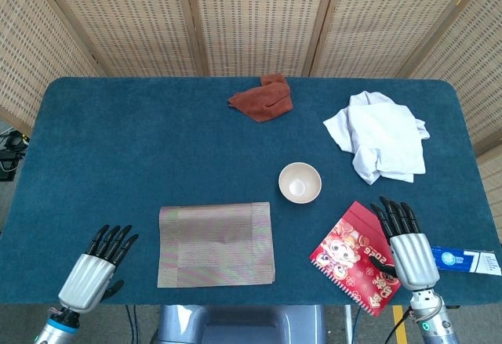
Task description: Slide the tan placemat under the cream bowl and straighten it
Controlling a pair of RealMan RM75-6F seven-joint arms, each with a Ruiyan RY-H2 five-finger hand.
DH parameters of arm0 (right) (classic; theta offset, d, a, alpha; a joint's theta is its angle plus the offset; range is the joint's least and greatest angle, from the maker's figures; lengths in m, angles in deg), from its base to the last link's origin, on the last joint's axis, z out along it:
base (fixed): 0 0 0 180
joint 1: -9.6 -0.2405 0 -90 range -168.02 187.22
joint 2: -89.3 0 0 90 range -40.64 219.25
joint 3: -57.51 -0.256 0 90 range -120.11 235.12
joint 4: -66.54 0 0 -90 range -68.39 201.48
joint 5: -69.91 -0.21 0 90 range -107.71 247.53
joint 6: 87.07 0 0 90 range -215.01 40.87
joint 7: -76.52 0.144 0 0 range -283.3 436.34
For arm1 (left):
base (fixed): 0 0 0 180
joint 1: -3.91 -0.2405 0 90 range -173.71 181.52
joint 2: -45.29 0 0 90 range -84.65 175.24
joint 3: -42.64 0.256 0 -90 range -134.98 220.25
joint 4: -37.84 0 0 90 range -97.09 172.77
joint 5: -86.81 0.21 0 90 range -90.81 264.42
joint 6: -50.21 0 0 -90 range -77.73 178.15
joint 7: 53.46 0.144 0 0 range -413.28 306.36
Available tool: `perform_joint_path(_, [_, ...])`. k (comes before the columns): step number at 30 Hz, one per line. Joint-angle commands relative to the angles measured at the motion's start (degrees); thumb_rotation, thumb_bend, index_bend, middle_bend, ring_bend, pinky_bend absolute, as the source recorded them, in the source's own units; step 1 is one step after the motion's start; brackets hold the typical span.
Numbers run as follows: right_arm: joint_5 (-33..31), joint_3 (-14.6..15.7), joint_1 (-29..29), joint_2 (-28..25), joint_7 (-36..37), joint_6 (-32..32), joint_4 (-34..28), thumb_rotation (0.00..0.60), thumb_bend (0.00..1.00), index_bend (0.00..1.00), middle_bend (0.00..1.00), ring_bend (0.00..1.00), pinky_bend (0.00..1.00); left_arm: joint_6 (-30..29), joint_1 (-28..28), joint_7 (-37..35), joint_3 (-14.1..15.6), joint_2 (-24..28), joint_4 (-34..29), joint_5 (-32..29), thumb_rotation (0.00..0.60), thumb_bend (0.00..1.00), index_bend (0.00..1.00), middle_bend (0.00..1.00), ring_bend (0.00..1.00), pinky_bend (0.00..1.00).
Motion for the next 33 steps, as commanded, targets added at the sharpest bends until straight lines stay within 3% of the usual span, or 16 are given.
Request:
perform_joint_path(1, [0.01, -0.06, 0.06, -0.17, 0.31, 0.17, -0.16, 0.6, 0.21, 0.05, 0.0, 0.0, 0.0, 1.03, -0.16, 0.32, 1.1, -1.93, 2.4, 0.91, 0.6, 0.18, 0.0, 0.0, 0.0, 0.0])
perform_joint_path(10, [0.25, -0.19, 0.15, -0.38, 1.01, 0.62, -0.19, 0.6, 0.21, 0.05, 0.0, 0.0, 0.0, 3.71, 0.39, 2.28, 1.13, -6.4, 6.09, 0.95, 0.6, 0.27, 0.0, 0.0, 0.0, 0.0])
perform_joint_path(33, [0.37, -0.66, 0.27, -0.92, 2.99, 1.44, -0.32, 0.6, 0.21, 0.05, 0.0, 0.0, 0.0, 9.6, 2.56, 6.6, 0.5, -13.76, 9.07, -1.18, 0.6, 0.27, 0.0, 0.0, 0.0, 0.0])
